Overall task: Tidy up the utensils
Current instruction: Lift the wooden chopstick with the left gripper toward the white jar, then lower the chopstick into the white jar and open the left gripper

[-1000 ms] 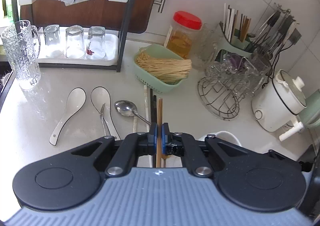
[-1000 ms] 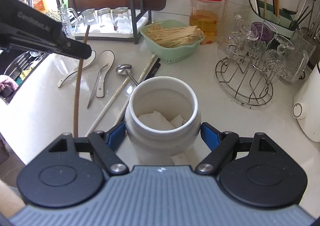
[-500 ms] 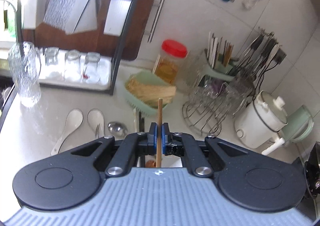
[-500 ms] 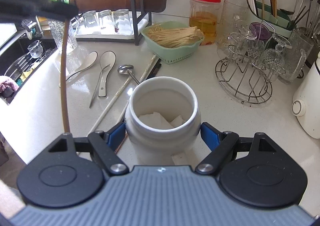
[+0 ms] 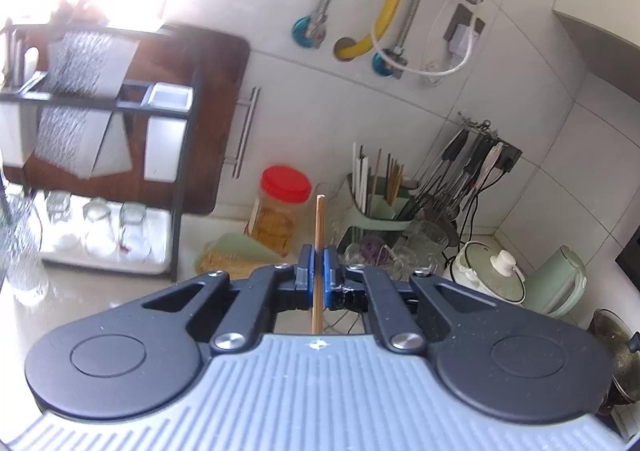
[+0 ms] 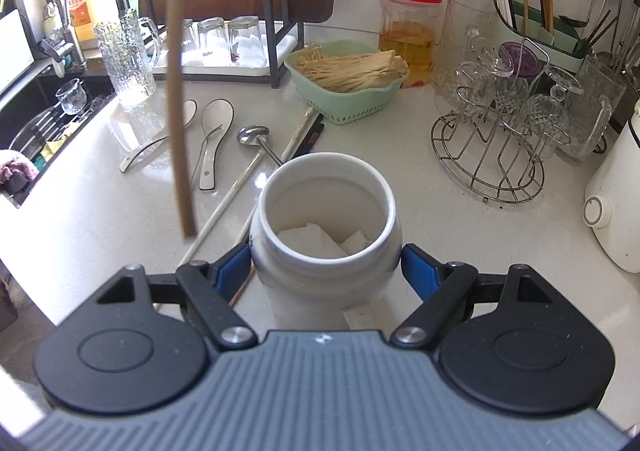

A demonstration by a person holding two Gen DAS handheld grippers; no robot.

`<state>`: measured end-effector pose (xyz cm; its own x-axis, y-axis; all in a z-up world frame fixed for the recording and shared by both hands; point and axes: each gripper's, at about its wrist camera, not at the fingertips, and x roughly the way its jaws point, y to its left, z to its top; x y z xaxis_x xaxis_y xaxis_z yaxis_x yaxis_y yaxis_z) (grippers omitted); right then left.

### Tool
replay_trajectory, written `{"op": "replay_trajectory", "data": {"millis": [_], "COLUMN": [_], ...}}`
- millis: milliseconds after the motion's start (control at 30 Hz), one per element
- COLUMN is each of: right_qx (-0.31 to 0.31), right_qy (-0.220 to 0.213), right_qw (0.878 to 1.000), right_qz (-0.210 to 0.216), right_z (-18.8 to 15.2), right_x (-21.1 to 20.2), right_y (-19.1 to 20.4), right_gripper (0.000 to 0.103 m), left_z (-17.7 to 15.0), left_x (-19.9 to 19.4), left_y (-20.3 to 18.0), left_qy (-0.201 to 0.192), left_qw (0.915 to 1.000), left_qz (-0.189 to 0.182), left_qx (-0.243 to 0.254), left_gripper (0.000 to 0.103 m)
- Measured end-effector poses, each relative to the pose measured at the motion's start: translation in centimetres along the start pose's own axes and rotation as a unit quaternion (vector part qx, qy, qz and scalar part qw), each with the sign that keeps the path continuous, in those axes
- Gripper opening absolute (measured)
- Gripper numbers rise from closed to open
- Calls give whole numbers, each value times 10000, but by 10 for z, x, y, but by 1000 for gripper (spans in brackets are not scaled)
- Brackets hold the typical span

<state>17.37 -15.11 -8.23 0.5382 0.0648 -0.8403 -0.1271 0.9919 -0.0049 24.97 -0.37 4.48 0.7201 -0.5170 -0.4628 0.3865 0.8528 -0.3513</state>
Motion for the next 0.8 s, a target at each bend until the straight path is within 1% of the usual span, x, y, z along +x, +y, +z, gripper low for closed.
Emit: {"op": "replay_trajectory", "data": {"millis": [100, 167, 233, 333, 433, 567, 700, 800], "right_qx": [11, 8, 29, 96, 132, 138, 127, 98], "right_qy": [-9, -35, -39, -42, -62, -129, -166, -190], "right_qw": [10000, 10000, 10000, 9999, 9999, 9998, 9998, 9998], "right_qz": [-9, -15, -14, -23, -40, -40, -16, -10], "right_z": [-1, -3, -3, -2, -3, -5, -6, -7], "right_x": [-1, -1, -1, -2, -2, -3, -4, -4], "right_y": [1, 1, 2, 2, 3, 3, 2, 2], "right_gripper": [84, 84, 84, 84, 84, 84, 84, 84], "left_z": [4, 4, 2, -5, -13, -27, -35, -40], "left_x": [10, 18, 25, 41, 55, 66, 66, 60], "left_y": [-6, -8, -15, -21, -29, -36, -36, -32], "left_qy": [88, 112, 82, 155, 234, 293, 493, 685], "left_qw": [10000, 9999, 9999, 9997, 9988, 9974, 9968, 9964], "left_qz": [11, -53, -15, -64, -16, -31, -49, -26], "left_qx": [21, -30, 95, 200, 421, 657, 627, 506], "left_gripper": [5, 5, 5, 5, 5, 5, 5, 5]}}
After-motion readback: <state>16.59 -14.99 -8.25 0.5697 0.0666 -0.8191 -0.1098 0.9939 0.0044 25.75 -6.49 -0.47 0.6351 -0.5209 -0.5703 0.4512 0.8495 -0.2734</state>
